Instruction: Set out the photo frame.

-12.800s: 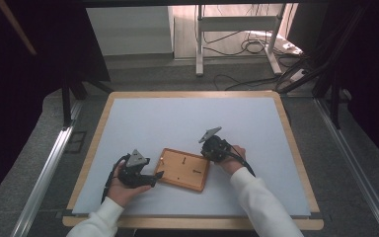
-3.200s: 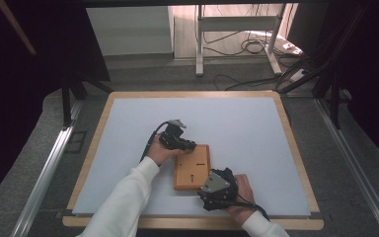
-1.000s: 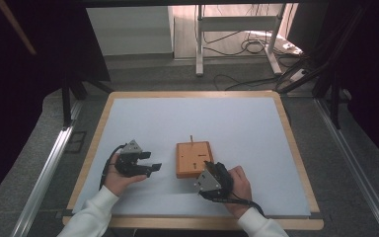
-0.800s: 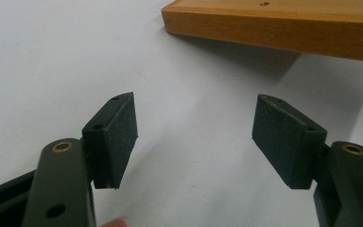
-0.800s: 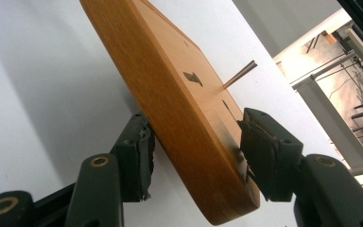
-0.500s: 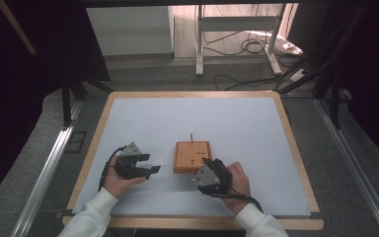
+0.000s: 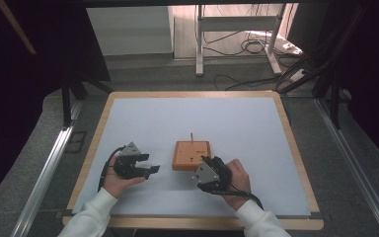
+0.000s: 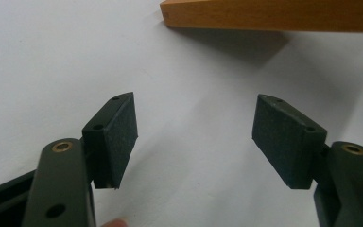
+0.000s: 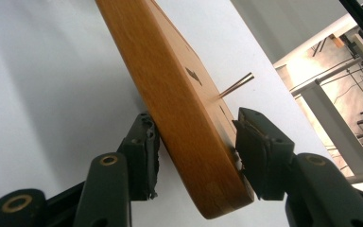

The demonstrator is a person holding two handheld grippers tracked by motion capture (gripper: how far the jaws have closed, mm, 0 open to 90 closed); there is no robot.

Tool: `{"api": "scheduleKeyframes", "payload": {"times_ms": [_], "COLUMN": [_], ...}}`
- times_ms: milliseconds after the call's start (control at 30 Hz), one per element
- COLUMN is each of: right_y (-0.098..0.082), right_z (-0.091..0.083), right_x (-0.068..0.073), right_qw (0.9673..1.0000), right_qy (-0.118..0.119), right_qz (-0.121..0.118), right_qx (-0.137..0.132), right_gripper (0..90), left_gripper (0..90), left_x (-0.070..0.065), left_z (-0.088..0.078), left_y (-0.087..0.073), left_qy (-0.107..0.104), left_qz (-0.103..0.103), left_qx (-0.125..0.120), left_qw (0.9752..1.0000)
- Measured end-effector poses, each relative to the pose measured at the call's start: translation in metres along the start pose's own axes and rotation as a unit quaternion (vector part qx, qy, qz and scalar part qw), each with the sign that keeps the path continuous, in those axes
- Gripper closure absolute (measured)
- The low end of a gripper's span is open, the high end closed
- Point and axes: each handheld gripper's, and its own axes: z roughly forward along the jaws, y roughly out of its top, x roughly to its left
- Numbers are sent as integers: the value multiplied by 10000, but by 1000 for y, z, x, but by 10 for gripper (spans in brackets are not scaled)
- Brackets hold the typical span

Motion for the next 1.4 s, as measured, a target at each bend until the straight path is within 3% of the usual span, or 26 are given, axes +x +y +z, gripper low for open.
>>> {"api": "scheduleKeyframes", "payload": {"times_ms": [433, 800, 1400], "right_y": [10, 22, 34], "right_z": [1, 6, 13], "right_x": [-23, -42, -53], "right_qw": [9997, 9983, 9969], "right_qy": [233, 563, 706], "right_qz": [-84, -164, -333], "right_qx": [29, 39, -68], "right_gripper": [556, 596, 648], "left_gripper": [312, 312, 313], "left_x": [2, 3, 5], "left_z": [0, -1, -4], "left_y": [-1, -1, -2], "left_qy": [-22, 24, 132], "left_qz": [12, -8, -58], "left_qx": [4, -36, -134], "left_qw": [10000, 10000, 9998]}}
